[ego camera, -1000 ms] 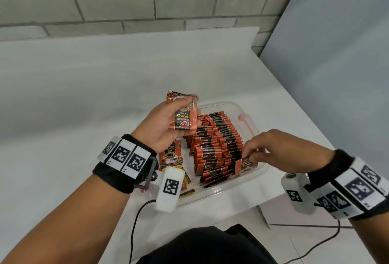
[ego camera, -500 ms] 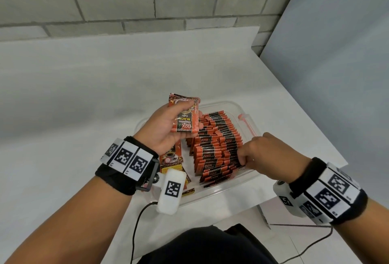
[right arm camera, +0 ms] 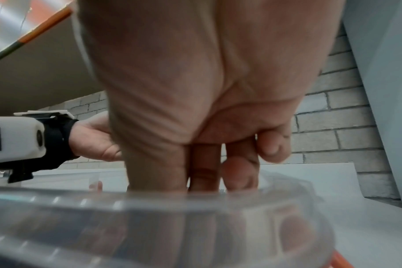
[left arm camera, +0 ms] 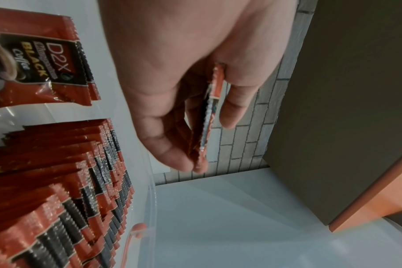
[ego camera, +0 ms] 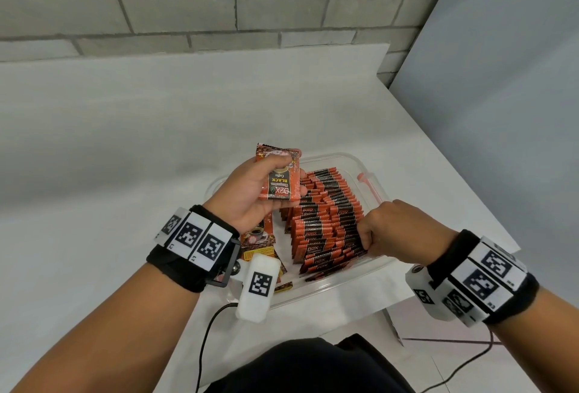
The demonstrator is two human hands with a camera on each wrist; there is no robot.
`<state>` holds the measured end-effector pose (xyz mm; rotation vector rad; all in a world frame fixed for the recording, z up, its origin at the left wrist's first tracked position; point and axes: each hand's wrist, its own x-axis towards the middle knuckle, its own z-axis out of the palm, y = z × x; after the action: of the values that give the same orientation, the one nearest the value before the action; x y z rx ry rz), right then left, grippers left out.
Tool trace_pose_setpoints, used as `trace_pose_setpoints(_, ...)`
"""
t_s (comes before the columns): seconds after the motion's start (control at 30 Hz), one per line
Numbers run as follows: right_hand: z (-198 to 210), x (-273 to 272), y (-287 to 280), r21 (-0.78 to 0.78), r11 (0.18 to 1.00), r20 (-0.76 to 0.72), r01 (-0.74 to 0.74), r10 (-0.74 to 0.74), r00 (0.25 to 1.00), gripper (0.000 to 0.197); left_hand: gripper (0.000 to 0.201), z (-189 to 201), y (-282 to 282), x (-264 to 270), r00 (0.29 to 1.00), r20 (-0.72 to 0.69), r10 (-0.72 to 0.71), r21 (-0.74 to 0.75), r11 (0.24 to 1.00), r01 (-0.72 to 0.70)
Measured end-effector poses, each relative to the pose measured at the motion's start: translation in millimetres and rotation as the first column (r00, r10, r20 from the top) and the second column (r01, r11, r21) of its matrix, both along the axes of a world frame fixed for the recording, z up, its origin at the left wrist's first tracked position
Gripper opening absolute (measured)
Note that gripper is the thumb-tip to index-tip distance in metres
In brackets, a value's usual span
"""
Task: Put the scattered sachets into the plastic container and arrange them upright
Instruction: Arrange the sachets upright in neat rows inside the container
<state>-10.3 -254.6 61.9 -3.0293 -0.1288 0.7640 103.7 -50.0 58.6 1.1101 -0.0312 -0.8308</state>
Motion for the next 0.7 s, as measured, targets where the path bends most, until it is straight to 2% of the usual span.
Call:
trace_pose_setpoints(0.17,4.0,0.5,-10.6,0.155,0.98,-0.058,0.124,-0.116,0.992,0.004,0.022,-0.3,2.1,0.6,0.997,-0.074,0.025,-0.028,0.999,-0.028)
trace_pose_setpoints(0.27,11.1,1.5,-12.0,0.33,0.926,0.061,0.182,-0.214,0.975,0.001,0.017,0.5,1.7,-0.4,0.996,-0.087,0.001,-0.049,0.999,-0.005)
trace_pose_setpoints(0.37,23.9,7.3,-2.2,0.573,0.789,0.193,0.222,-0.394,0.899,0.015,0.022,1.5,0.3,-2.4,0.997,-0.047,-0.059,-0.046,0.997,0.057)
trace_pose_setpoints(0.43,32.0,15.2,7.6,0.69,0.686,0.204,0.23,-0.489,0.848,0.023,0.024,2.3,-0.7,-3.8,0.995,-0.015,-0.1,-0.031,0.995,0.099)
trace_pose_setpoints(0.53,35.9,28.9,18.4,0.783,0.583,0.175,0.217,-0.541,0.822,0.036,0.033,2.8,-1.9,-5.9,0.988,0.065,-0.143,0.003,0.99,0.143)
trace_pose_setpoints(0.7,35.9,44.0,30.4,0.868,0.446,0.076,0.216,-0.551,0.831,0.024,0.048,5.5,-0.9,-7.6,0.984,0.105,-0.142,0.02,0.99,0.14)
